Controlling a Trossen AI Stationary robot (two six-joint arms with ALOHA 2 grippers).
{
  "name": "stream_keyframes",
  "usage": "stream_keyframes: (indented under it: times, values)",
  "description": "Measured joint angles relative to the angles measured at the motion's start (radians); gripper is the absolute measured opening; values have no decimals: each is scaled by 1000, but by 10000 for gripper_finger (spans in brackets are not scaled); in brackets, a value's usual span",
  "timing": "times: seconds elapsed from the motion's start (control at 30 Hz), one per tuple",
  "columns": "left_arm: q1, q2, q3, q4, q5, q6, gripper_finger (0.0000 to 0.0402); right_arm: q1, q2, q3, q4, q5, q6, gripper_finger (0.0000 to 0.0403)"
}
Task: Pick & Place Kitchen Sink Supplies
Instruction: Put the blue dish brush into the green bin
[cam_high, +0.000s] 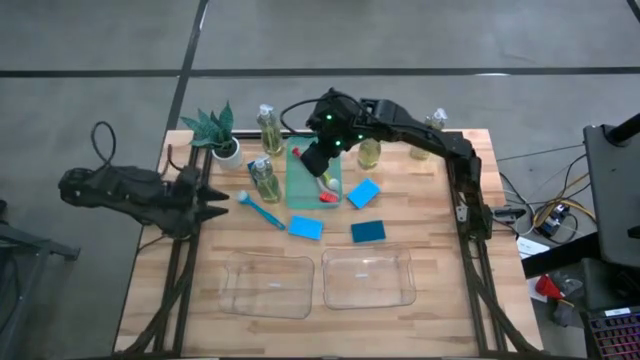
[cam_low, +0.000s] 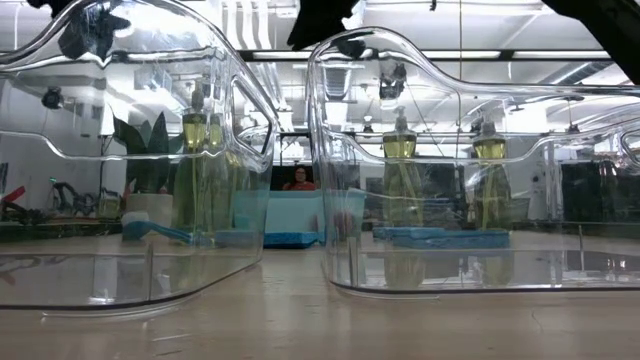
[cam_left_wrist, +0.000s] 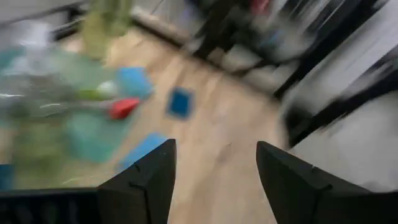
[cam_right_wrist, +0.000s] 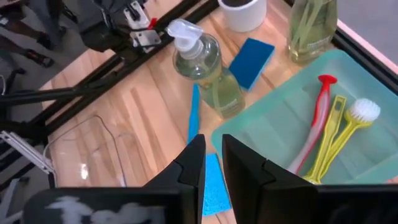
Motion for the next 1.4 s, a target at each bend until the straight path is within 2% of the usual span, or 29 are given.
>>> stream_keyframes:
  times: [0.13, 0.23, 0.33, 0.4, 0.5, 0.67, 0.8, 0.97, 1.3, 1.4]
  values:
    - [0, 104, 38, -94, -52, 175, 213, 0, -13, 0, 5, 30, -6, 47]
    - [0, 184, 19, -46, -69, 166, 213, 0, -22, 0, 17, 30, -6, 48]
    - [0, 273, 6, -13, -40, 155, 213, 4, -33, 0, 20, 15, 29, 49]
    - [0, 328, 3, -39, 4, 162, 213, 10, -51, 0, 36, -12, 63, 47]
    - [0, 403, 3, -87, 12, 219, 213, 25, -92, 0, 50, -21, 72, 44]
    - [1, 521, 23, -74, 36, 354, 213, 40, -134, 0, 48, 29, 53, 44]
    - [14, 621, 52, -80, -18, 424, 213, 45, -159, -1, 49, 48, 57, 43]
    - [49, 740, 101, -76, 45, 513, 213, 60, -172, 0, 51, 49, 50, 45]
    - [123, 898, 130, -50, 43, 717, 213, 80, -168, 0, 49, 49, 22, 44]
    - [135, 940, 130, -50, 8, 775, 213, 82, -168, 0, 49, 49, 21, 43]
